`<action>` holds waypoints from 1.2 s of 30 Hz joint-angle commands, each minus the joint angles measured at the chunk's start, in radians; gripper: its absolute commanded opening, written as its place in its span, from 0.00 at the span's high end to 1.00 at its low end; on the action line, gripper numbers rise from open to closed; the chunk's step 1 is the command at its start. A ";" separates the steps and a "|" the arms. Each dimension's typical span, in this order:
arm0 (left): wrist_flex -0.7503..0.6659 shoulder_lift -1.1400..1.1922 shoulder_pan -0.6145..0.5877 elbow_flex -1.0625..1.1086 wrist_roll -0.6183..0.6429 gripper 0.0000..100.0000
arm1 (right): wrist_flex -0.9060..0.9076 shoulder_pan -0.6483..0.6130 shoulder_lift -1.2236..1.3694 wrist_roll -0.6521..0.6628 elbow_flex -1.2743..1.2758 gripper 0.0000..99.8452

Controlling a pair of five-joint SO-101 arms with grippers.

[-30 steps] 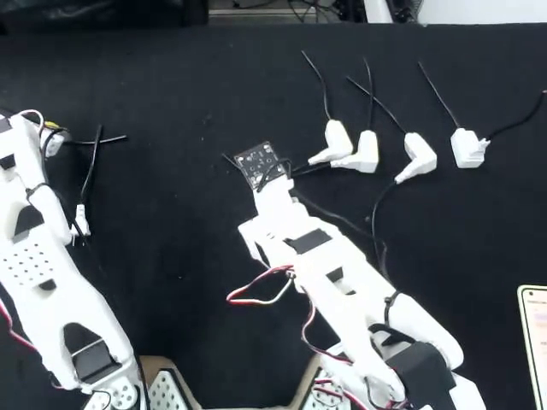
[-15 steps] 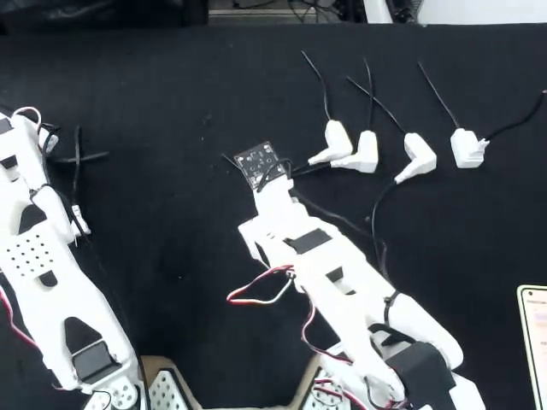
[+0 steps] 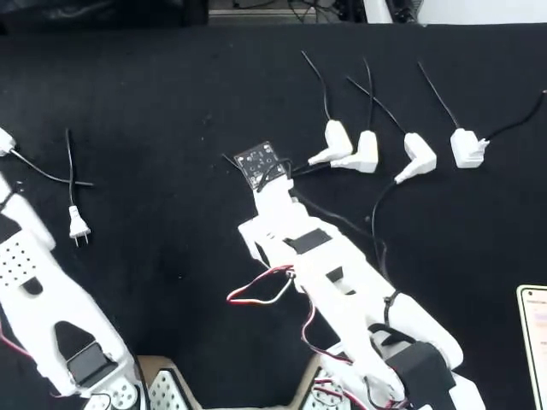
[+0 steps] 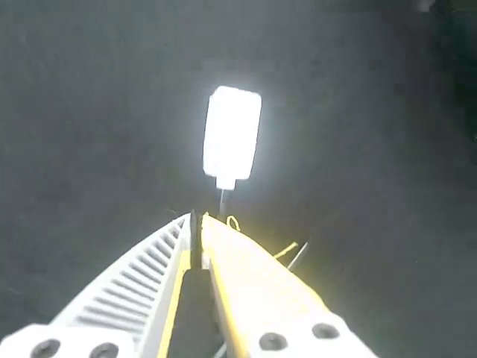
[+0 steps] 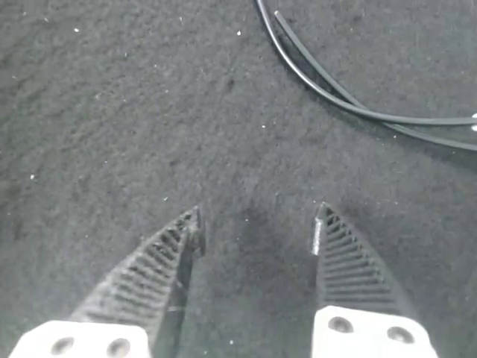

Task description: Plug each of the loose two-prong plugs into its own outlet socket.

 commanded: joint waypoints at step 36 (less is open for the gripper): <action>-0.428 0.408 0.036 -0.005 -0.129 0.75 | -0.026 -0.012 -0.033 0.061 0.013 0.78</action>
